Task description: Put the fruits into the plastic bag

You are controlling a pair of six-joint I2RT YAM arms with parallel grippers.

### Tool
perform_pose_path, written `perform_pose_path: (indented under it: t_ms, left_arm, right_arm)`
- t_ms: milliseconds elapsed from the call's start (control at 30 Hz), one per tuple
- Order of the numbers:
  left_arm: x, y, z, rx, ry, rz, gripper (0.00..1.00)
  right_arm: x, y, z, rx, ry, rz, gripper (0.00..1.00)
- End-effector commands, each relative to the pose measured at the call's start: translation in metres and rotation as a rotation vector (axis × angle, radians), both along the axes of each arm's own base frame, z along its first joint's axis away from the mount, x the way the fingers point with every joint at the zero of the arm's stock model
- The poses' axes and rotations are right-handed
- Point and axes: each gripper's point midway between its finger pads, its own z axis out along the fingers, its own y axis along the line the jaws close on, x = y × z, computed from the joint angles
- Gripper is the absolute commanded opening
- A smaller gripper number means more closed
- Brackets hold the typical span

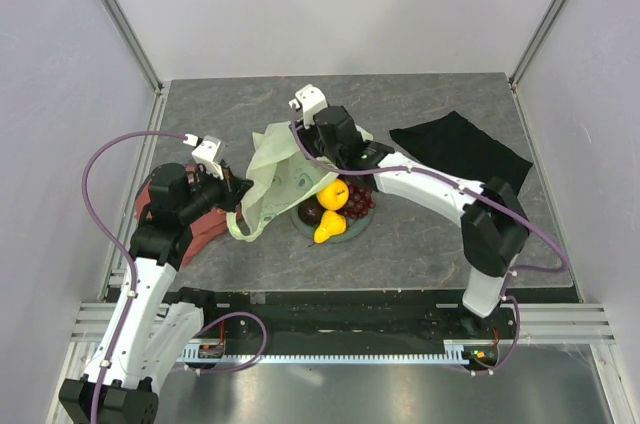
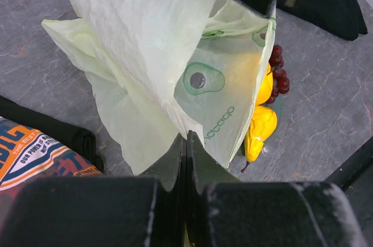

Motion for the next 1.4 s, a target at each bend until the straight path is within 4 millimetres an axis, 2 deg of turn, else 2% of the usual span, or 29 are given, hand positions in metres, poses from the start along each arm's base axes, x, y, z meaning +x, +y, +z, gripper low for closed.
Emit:
perform_pose_path:
  t_ms: [0, 100, 133, 200, 233, 267, 333, 433, 633, 833, 1033, 1133, 1200, 1233, 1267, 1333, 1367]
  left_arm:
    - [0.004, -0.001, 0.009, -0.001, -0.043, -0.004, 0.02]
    - [0.006, 0.002, 0.008, 0.005, -0.037, 0.014, 0.02]
    - [0.006, 0.002, 0.007, 0.007, -0.033, 0.017, 0.02]
    - [0.007, 0.003, 0.006, 0.008, -0.029, 0.025, 0.01]
    - [0.007, 0.003, 0.006, 0.008, -0.029, 0.025, 0.02]
    - [0.008, 0.004, 0.006, 0.009, -0.026, 0.026, 0.01]
    - [0.008, 0.005, 0.004, 0.013, -0.022, 0.032, 0.02]
    - [0.008, 0.007, 0.005, 0.019, -0.026, 0.046, 0.01]
    - [0.011, 0.012, 0.003, 0.031, -0.020, 0.075, 0.02]
    - [0.018, 0.022, 0.008, 0.050, -0.034, 0.142, 0.01]
    - [0.018, 0.024, 0.016, 0.038, -0.054, 0.158, 0.02]
    - [0.019, 0.030, 0.018, 0.043, -0.070, 0.191, 0.02]
    - [0.020, 0.035, 0.022, 0.046, -0.084, 0.226, 0.02]
    - [0.021, 0.037, 0.022, 0.046, -0.084, 0.241, 0.02]
    - [0.023, 0.042, 0.023, 0.047, -0.083, 0.271, 0.02]
    - [0.026, 0.047, 0.020, 0.056, -0.065, 0.304, 0.02]
    - [0.029, 0.057, 0.020, 0.063, -0.055, 0.363, 0.01]
  right_arm:
    - [-0.008, -0.008, -0.053, -0.177, 0.104, 0.011, 0.59]
    - [-0.014, -0.022, -0.061, -0.165, 0.125, -0.044, 0.60]
    - [-0.018, -0.025, -0.055, -0.136, 0.125, -0.060, 0.61]
    - [-0.024, -0.033, -0.056, -0.123, 0.135, -0.078, 0.66]
    - [-0.027, -0.035, -0.045, -0.100, 0.126, -0.078, 0.67]
    - [-0.032, -0.037, -0.045, -0.083, 0.141, -0.085, 0.69]
    - [-0.041, -0.041, -0.033, -0.055, 0.138, -0.073, 0.73]
    - [-0.052, -0.044, -0.027, -0.053, 0.140, -0.072, 0.78]
    - [-0.066, -0.044, -0.033, -0.073, 0.190, -0.068, 0.81]
    - [-0.066, -0.047, -0.049, -0.088, 0.248, -0.111, 0.84]
    - [-0.043, -0.046, -0.068, -0.139, 0.275, -0.171, 0.84]
    - [-0.030, -0.048, -0.074, -0.145, 0.315, -0.199, 0.68]
    - [-0.024, -0.047, -0.075, -0.128, 0.335, -0.189, 0.48]
    - [-0.022, -0.047, -0.072, -0.123, 0.330, -0.194, 0.33]
    - [-0.020, -0.047, -0.069, -0.120, 0.320, -0.199, 0.12]
    - [-0.011, -0.051, -0.049, -0.111, 0.269, -0.231, 0.03]
    - [-0.008, -0.053, -0.037, -0.100, 0.243, -0.244, 0.00]
